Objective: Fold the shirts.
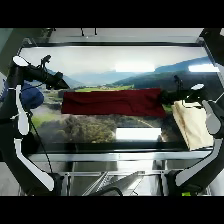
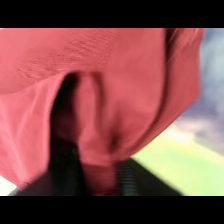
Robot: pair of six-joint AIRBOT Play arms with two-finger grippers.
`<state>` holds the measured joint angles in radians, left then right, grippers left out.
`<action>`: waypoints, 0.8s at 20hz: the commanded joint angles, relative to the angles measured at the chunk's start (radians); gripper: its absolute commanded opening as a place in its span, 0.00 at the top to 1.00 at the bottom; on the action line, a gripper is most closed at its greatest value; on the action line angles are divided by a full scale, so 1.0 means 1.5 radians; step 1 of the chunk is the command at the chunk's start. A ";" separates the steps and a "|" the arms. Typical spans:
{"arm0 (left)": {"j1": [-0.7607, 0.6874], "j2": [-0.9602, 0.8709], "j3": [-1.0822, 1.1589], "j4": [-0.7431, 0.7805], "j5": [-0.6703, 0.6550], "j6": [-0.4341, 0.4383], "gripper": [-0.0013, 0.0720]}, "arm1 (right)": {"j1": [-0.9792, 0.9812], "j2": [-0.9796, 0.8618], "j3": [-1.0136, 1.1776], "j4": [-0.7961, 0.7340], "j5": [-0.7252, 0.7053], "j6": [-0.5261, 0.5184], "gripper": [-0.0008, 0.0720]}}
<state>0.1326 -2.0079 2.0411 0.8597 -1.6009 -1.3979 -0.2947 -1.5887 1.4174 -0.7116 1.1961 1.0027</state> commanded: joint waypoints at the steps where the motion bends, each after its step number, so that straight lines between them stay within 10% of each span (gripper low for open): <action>1: -0.060 0.002 0.001 -0.052 0.006 0.013 0.96 | 0.010 -0.007 0.001 0.005 0.008 -0.008 0.88; 16: -0.533 -0.211 0.001 -0.132 0.397 -0.087 0.96 | -0.037 0.131 0.313 0.205 0.318 0.120 0.96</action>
<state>-0.5747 -2.2807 2.0418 0.7464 -1.1244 -1.4986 -0.3454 -1.4155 1.8263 -0.4702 1.6367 1.1503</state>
